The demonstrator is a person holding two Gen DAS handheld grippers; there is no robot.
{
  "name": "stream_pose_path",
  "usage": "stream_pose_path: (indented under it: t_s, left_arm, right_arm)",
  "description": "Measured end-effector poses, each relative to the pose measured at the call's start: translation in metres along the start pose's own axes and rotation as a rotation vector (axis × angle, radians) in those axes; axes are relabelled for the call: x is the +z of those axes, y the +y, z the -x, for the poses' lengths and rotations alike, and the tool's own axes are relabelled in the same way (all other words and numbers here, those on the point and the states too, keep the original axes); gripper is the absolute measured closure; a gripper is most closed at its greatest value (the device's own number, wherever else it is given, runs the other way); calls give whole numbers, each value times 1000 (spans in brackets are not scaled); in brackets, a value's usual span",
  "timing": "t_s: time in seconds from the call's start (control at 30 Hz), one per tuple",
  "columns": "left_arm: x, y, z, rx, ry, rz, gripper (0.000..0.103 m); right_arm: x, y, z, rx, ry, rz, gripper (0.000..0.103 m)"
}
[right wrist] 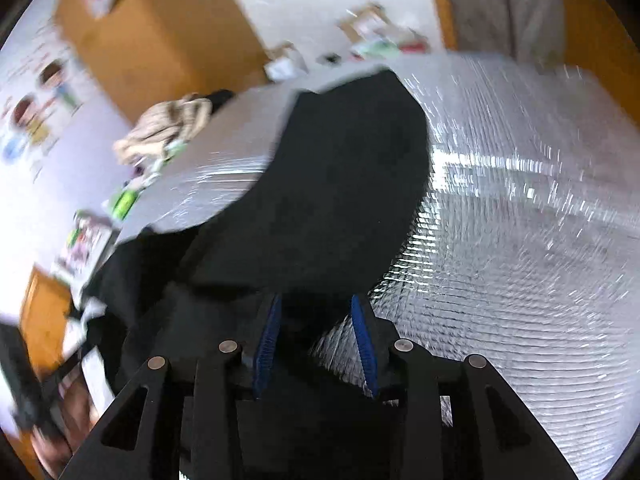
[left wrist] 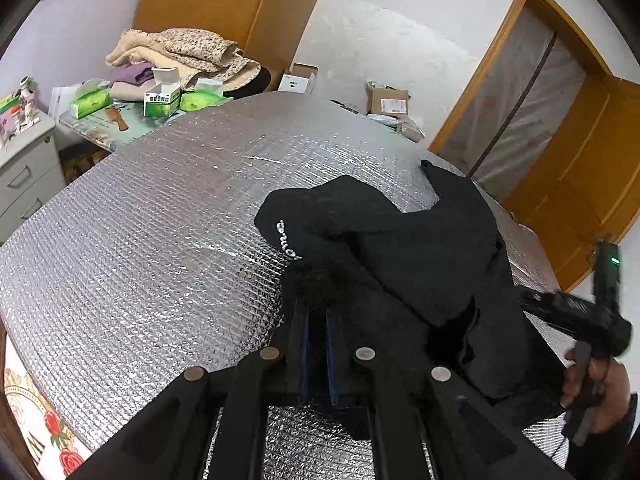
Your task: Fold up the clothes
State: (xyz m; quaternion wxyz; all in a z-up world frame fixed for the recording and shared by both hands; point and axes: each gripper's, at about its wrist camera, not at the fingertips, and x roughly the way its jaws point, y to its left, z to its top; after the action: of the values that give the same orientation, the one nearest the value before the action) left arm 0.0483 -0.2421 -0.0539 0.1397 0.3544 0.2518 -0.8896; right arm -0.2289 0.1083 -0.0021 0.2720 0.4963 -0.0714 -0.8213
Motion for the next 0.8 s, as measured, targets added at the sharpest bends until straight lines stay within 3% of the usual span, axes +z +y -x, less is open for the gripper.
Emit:
stream_pose_path:
  t_s: [0.07, 0.2, 0.23, 0.27, 0.4, 0.63, 0.7, 0.8]
  left_arm:
    - [0, 1, 0, -2, 1, 0, 95]
    - [1, 0, -3, -6, 6, -11, 95]
    - [1, 0, -4, -8, 8, -11, 95]
    - [2, 1, -6, -9, 11, -10, 95]
    - [3, 4, -8, -14, 15, -5, 95]
    - [-1, 0, -14, -61, 41, -15, 95]
    - [-2, -9, -17, -75, 48, -33, 95]
    - [-2, -18, -15, -82, 43, -49, 95]
  right_arm:
    - [9, -10, -21, 14, 32, -76, 65]
    - [18, -14, -30, 37, -3, -128, 68]
    - [20, -13, -30, 39, -13, -117, 93]
    - [22, -11, -30, 41, -22, -105, 98]
    - [27, -21, -10, 57, -107, -117, 98]
    - [11, -86, 81, -87, -354, -305, 98]
    - [-2, -101, 92, -125, -372, -367, 98]
    - [-17, -119, 92, -201, -298, -418, 88]
